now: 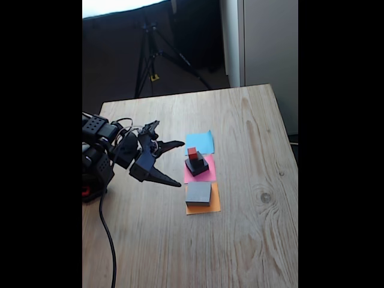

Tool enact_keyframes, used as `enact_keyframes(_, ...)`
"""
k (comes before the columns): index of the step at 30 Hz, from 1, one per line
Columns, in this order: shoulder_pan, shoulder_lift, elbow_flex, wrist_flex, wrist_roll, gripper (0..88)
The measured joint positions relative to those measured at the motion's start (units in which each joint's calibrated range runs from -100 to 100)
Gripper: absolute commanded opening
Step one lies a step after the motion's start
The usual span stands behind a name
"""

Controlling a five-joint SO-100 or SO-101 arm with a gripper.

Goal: Tower of hanoi

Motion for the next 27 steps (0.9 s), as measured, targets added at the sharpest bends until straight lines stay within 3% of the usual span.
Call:
enact_keyframes(4, 0.0, 2.7, 3.7, -9.4, 0.3, 55.2)
enact_keyframes(13, 1.0, 7.8, 7.7, -19.5, -4.2, 55.3)
enact_keyframes(27, 1.2, 20.6, 18.4, -46.2, -4.2, 55.4)
